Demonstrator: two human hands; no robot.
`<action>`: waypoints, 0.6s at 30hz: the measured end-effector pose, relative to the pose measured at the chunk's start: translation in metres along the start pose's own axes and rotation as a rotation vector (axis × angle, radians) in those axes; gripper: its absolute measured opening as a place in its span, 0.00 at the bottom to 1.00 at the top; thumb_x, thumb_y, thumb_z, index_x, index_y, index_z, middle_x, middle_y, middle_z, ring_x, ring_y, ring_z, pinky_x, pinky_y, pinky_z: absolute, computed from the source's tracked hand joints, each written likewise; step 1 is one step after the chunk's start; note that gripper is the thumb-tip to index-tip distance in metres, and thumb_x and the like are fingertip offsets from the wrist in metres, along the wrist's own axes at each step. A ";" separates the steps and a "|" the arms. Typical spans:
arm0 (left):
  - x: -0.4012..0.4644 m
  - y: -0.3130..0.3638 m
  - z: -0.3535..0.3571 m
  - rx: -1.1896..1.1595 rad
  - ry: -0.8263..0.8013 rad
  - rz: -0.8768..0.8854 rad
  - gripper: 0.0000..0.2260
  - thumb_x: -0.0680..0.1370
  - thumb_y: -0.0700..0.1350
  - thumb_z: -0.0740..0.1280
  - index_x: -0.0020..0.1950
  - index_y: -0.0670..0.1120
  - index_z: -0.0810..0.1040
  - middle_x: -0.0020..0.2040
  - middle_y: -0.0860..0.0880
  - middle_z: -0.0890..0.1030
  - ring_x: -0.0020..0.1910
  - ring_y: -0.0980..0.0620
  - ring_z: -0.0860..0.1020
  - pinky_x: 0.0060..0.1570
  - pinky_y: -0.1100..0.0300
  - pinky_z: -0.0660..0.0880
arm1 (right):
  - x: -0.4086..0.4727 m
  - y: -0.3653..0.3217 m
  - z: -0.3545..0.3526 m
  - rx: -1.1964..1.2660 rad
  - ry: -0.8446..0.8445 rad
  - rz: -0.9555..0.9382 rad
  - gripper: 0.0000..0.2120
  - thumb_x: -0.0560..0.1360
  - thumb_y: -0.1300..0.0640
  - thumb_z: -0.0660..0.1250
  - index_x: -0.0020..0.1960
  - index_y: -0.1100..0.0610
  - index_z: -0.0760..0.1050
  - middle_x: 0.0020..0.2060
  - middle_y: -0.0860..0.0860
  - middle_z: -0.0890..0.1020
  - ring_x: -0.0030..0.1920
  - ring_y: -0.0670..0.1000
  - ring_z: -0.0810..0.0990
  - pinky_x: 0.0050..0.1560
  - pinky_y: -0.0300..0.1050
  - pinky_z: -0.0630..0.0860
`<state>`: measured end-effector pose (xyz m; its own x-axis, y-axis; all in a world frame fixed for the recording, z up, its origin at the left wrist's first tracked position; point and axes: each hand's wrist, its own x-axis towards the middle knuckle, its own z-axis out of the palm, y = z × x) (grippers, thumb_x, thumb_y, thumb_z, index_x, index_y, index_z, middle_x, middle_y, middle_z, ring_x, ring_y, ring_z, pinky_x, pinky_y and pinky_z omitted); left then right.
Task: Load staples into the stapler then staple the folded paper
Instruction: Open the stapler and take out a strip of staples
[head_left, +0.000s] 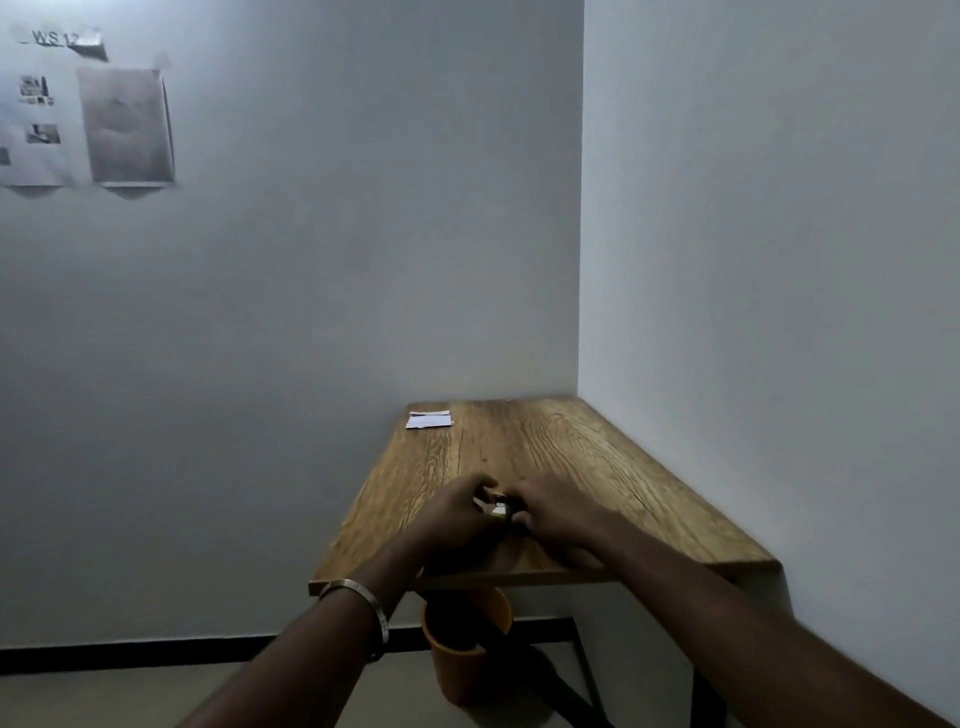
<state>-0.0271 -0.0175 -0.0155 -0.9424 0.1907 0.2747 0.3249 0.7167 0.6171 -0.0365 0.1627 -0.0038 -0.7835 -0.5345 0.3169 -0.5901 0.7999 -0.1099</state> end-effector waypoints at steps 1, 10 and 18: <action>-0.002 -0.002 -0.001 -0.101 0.011 -0.013 0.24 0.76 0.42 0.73 0.70 0.45 0.71 0.62 0.47 0.78 0.56 0.52 0.79 0.55 0.58 0.79 | 0.001 -0.001 0.000 0.027 0.007 0.015 0.13 0.78 0.54 0.67 0.60 0.56 0.76 0.55 0.54 0.79 0.54 0.55 0.77 0.49 0.46 0.70; -0.008 -0.007 -0.010 -0.843 -0.030 -0.152 0.16 0.77 0.39 0.71 0.64 0.45 0.76 0.56 0.43 0.84 0.52 0.48 0.85 0.45 0.59 0.81 | 0.008 -0.024 0.010 0.519 0.287 0.181 0.14 0.71 0.58 0.77 0.53 0.55 0.75 0.47 0.50 0.82 0.46 0.48 0.81 0.45 0.44 0.81; -0.002 -0.017 -0.012 -0.962 -0.013 -0.230 0.14 0.78 0.46 0.69 0.61 0.42 0.80 0.56 0.41 0.84 0.55 0.45 0.84 0.52 0.54 0.81 | 0.018 -0.030 0.018 0.968 0.373 0.363 0.15 0.74 0.54 0.75 0.59 0.57 0.81 0.51 0.52 0.86 0.52 0.49 0.84 0.53 0.47 0.82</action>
<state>-0.0302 -0.0381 -0.0175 -0.9896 0.1269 0.0679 0.0536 -0.1125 0.9922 -0.0362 0.1239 -0.0122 -0.9297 -0.0641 0.3627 -0.3667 0.2529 -0.8953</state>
